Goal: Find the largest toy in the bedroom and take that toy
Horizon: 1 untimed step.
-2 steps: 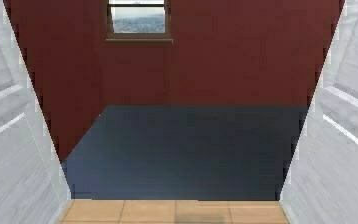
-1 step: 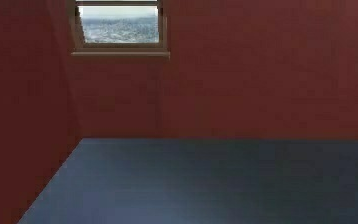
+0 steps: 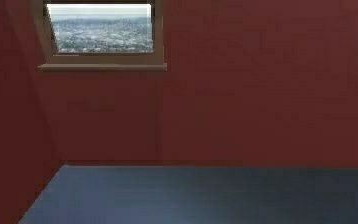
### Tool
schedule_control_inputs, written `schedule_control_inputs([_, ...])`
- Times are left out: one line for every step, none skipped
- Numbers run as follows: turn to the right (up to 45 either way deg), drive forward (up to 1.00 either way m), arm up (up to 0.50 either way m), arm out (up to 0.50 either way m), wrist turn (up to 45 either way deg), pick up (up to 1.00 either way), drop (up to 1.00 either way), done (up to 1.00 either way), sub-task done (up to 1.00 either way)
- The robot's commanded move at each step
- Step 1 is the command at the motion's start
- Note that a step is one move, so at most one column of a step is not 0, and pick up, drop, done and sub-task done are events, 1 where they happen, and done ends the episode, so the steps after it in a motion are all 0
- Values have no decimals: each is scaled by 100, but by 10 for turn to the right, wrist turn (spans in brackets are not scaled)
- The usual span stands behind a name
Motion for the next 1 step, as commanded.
schedule_control_inputs([450,0,0,0,0,0,0,0,0])
